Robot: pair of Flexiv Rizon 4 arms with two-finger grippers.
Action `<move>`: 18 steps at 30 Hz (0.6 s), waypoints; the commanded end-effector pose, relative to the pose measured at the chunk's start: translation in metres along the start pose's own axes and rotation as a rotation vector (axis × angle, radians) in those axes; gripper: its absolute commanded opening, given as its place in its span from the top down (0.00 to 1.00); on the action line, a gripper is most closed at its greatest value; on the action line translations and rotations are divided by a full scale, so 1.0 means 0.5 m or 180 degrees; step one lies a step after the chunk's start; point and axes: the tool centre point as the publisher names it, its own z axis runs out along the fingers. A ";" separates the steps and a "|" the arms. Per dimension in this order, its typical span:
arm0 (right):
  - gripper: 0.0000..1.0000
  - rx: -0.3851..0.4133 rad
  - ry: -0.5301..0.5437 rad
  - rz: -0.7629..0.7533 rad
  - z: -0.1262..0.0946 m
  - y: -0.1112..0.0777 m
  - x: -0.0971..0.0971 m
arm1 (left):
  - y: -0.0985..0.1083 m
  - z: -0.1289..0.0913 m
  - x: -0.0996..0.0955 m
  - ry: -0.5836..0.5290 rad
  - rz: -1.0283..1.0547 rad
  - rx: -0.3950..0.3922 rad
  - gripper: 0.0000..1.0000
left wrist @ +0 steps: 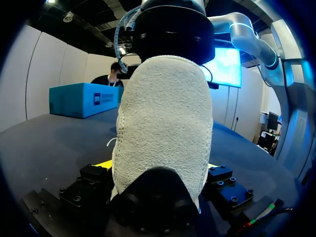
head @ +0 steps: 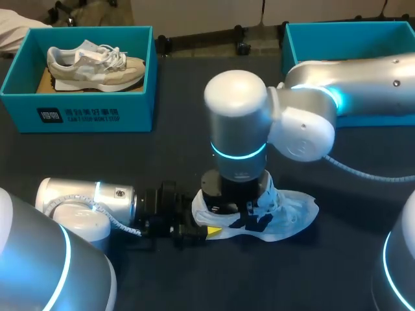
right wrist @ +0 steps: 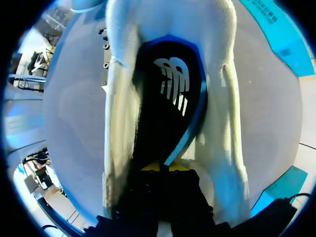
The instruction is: Take the shoe out of the shoebox, open the shoe tongue, remove and reinsert the insole, then place the shoe into the shoebox
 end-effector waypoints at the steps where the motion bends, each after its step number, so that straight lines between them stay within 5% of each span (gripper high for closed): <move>1: 1.00 -0.0185 -0.0069 -0.0002 -0.008 -0.023 0.053 | 0.011 -0.002 -0.005 -0.0006 -0.0009 -0.0010 1.00; 18: 1.00 -0.0665 -0.0151 0.0305 -0.072 -0.050 0.031 | 0.011 -0.002 -0.005 -0.0006 -0.0009 -0.0010 1.00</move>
